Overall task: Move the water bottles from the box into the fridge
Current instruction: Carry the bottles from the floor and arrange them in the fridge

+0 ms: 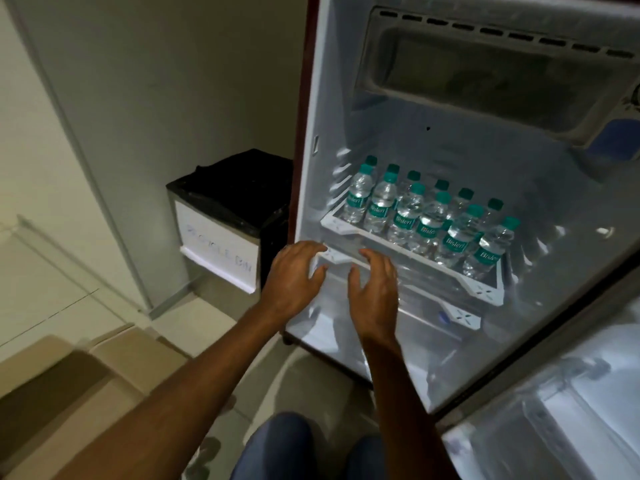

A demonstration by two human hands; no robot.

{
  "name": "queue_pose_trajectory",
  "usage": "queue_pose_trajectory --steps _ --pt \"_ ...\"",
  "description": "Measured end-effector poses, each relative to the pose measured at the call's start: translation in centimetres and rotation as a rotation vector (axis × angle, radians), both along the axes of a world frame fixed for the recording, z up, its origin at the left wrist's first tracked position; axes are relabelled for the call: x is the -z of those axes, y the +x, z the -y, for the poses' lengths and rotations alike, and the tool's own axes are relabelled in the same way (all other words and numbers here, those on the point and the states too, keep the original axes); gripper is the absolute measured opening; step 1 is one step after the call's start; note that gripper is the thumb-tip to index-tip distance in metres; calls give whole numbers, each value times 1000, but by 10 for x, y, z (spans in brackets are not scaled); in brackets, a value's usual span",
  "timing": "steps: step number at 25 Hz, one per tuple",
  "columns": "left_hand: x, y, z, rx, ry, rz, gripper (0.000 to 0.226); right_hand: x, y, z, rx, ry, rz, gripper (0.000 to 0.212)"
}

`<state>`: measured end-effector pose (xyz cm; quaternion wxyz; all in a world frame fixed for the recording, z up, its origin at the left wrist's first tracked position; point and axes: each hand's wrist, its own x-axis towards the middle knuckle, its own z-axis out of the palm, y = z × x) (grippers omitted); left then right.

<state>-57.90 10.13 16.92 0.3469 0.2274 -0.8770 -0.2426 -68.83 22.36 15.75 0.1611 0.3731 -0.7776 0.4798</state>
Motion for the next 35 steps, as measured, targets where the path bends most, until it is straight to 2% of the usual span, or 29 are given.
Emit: queue_pose_trajectory --steps 6,10,16,19,21,24,30,35 --pt "96 140 -21 -234 149 210 36 95 111 12 -264 80 36 24" --pt "146 233 -37 -394 253 290 35 150 179 21 -494 334 186 30" --pt "199 347 -82 -647 463 264 31 198 267 17 -781 517 188 29" --pt "222 385 -108 -778 614 212 30 218 293 10 -883 662 111 38" --pt "234 400 -126 -845 671 176 31 230 305 9 -918 820 99 45" --pt "253 401 -151 -797 737 160 36 246 317 9 -956 969 89 47" --pt "287 381 -168 -719 886 299 55 273 324 13 -992 1209 15 53" --pt "306 369 -168 -700 932 258 51 291 322 15 -925 1376 -14 59"
